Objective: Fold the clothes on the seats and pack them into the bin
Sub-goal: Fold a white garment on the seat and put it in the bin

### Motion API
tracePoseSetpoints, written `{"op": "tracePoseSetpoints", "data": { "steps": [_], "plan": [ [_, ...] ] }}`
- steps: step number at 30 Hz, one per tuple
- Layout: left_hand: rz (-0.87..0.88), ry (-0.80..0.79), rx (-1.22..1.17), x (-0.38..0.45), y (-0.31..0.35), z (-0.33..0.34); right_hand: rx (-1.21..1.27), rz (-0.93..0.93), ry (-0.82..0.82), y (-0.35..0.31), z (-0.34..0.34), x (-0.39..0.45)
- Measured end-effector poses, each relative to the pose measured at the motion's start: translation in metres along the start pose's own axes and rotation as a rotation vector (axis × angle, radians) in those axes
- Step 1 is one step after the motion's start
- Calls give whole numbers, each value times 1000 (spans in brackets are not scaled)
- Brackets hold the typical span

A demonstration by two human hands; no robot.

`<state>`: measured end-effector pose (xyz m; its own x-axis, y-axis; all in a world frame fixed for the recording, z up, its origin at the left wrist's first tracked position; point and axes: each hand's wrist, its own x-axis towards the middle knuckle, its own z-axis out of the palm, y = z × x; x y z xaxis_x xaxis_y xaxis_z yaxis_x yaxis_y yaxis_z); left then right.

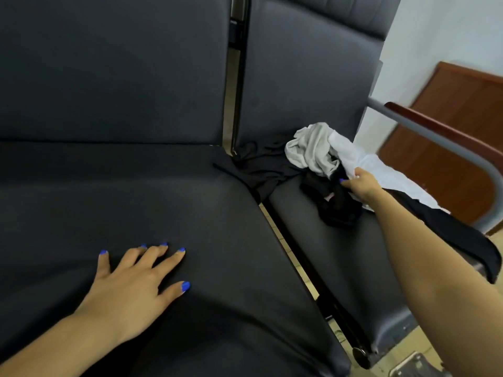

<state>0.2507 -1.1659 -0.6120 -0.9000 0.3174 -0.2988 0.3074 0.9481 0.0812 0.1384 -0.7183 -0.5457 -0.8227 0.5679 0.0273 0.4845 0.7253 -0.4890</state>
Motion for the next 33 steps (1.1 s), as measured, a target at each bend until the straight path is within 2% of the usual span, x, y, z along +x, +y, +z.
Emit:
{"op": "tracePoseSetpoints", "data": {
  "steps": [6,8,12,15,20,24,28,33],
  "plan": [
    [55,2,-29,1,-4,-6,181,143,-91,-26,-61,-50],
    [75,34,-58,-1,-8,-10,290,121,-27,-44,-94,-62],
    [81,165,-184,-12,-17,-19,696,71,130,-83,-156,-91],
    [105,287,-281,-23,-20,-20,944,17,60,-105,-182,-106],
    [151,330,-391,-40,-17,-15,1136,-39,-53,-118,-188,-117],
    [198,338,-535,-44,-19,-16,1379,-196,-134,-166,-209,-138],
    [203,349,-694,-48,-21,-23,1568,-455,-204,-227,-253,-177],
    [140,373,-1183,-65,-22,-48,1699,-644,-291,-270,-264,-222]
  ]
}}
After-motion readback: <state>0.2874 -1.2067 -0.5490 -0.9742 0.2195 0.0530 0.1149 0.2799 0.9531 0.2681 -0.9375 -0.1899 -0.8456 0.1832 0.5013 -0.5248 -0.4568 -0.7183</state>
